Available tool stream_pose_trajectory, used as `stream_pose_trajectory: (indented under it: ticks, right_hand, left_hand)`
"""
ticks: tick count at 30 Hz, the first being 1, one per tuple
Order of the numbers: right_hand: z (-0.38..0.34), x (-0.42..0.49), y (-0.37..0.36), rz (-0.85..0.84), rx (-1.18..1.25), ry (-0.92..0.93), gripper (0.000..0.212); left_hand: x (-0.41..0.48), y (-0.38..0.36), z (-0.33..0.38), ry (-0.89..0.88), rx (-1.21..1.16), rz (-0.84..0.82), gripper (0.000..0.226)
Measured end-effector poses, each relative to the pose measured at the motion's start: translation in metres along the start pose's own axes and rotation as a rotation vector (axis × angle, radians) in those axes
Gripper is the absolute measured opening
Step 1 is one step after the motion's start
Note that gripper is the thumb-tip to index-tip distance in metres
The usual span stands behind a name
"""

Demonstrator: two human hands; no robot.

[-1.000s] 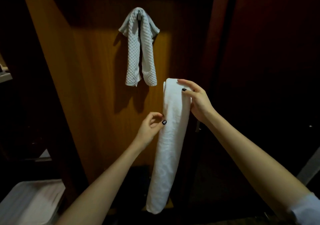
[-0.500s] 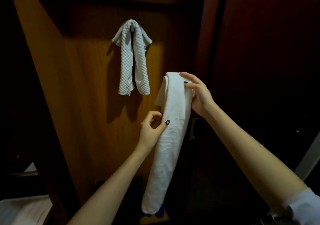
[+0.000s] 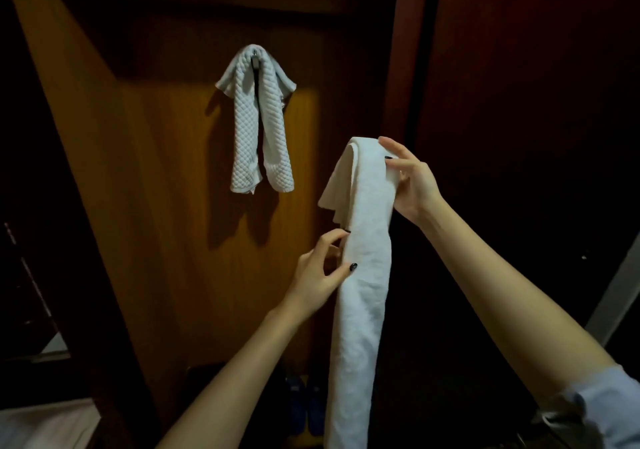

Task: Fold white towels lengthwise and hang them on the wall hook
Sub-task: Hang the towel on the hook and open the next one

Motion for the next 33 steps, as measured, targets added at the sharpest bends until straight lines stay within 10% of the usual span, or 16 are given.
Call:
stream_pose_trajectory:
  ticks: [7,19,28,33]
  right_hand:
    - [-0.011,0.003,-0.001,0.024,-0.122,0.073,0.04]
    - [-0.007,0.005,0.009,-0.009,-0.79,0.311,0.057]
    - [0.002,0.0,0.025,0.0,-0.727,0.286,0.063]
    - [0.011,-0.008,0.03,0.028,-0.629,0.297,0.061]
  left_hand:
    - [-0.004,-0.005,-0.007,0.029,-0.014,0.195,0.028]
    - [-0.007,0.004,-0.028,0.18,-0.077,-0.101,0.042]
    - [-0.039,0.001,-0.05,0.328,0.431,-0.132,0.023]
    - [-0.044,-0.009,-0.053,0.502,0.066,-0.161,0.032]
Point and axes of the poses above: each hand's wrist, its own x-axis towards the middle knuckle, its own y-axis out of the back of the hand, z = x × y, the point moved 1 cm from there along x, towards the middle knuckle
